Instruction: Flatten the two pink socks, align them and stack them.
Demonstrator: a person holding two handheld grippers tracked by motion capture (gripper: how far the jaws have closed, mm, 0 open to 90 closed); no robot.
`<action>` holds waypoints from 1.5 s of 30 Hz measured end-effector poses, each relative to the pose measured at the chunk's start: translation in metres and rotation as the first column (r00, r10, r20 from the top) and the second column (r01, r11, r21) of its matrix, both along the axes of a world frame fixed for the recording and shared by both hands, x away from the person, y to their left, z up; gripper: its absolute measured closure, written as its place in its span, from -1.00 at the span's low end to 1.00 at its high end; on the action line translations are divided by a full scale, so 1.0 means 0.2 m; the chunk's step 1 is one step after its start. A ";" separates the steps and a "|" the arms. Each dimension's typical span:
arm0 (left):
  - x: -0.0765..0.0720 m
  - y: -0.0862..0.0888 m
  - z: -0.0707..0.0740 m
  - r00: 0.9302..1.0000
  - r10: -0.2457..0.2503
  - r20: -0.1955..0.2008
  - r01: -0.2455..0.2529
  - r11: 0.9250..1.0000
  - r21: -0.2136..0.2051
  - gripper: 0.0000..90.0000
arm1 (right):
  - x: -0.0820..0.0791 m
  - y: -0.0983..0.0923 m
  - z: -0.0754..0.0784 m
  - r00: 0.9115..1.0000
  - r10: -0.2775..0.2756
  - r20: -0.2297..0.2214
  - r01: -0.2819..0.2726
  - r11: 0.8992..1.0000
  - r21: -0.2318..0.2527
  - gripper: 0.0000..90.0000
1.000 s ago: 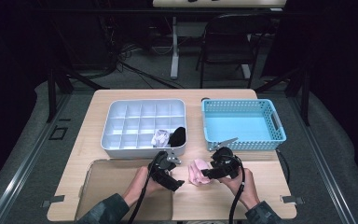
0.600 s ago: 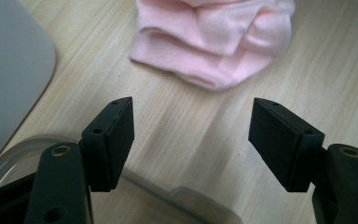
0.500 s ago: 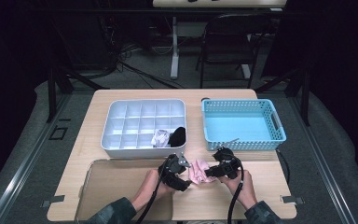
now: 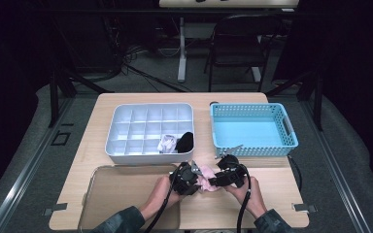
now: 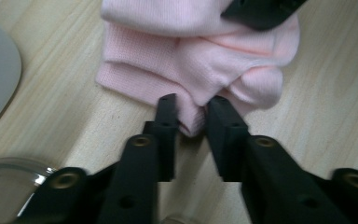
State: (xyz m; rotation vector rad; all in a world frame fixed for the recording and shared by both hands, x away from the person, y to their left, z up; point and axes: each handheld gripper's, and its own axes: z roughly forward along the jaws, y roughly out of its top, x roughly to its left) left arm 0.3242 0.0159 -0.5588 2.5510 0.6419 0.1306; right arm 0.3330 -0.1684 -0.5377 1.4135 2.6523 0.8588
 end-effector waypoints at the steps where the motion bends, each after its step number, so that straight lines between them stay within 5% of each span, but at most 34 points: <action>1: 0.00 0.01 0.00 1.000 0.002 0.001 -0.002 1.000 -0.009 0.80 | 0.00 -0.01 0.01 1.000 0.022 -0.005 -0.022 0.999 -0.025 0.47; 12: 0.00 0.03 0.02 1.000 0.001 0.031 -0.001 1.000 -0.008 0.87 | 0.00 -0.08 0.05 0.998 -0.048 0.035 0.051 0.996 -0.074 0.81; 24: 0.00 0.05 0.05 0.998 0.000 0.069 0.001 1.000 -0.010 0.89 | 0.01 -0.17 0.04 0.995 -0.096 -0.018 0.094 0.990 -0.103 0.78; 25: 0.00 0.06 0.05 0.997 0.004 0.078 -0.004 1.000 -0.004 0.89 | 0.01 -0.18 0.03 0.994 -0.104 -0.017 0.100 0.985 -0.142 0.82; 30: 0.01 0.07 0.06 0.997 0.013 0.074 -0.012 1.000 -0.014 0.89 | 0.01 -0.19 0.02 0.994 -0.106 -0.019 0.101 0.981 -0.165 0.90; 35: 0.01 0.07 0.06 0.997 0.008 0.075 -0.004 0.999 -0.046 0.88 | -0.03 -0.16 0.09 0.998 -0.034 0.056 0.037 0.997 -0.063 0.34; 39: 0.01 0.07 0.06 0.997 0.002 0.075 0.001 0.999 -0.048 0.88 | -0.04 -0.08 0.08 0.997 0.006 0.079 0.000 0.997 -0.073 0.25; 40: 0.01 0.07 0.06 0.997 0.001 0.078 0.003 0.999 -0.049 0.88 | -0.04 -0.06 0.06 0.997 0.020 0.075 -0.012 0.995 -0.098 0.29; 41: 0.00 0.06 0.06 0.997 -0.004 0.079 0.009 0.998 -0.055 0.88 | -0.02 -0.04 0.02 0.998 0.028 0.059 -0.015 0.977 -0.211 0.51; 45: 0.01 0.07 0.06 0.996 0.001 0.093 0.005 0.998 -0.057 0.88 | 0.00 -0.04 0.00 0.999 0.019 0.039 -0.010 0.974 -0.227 0.92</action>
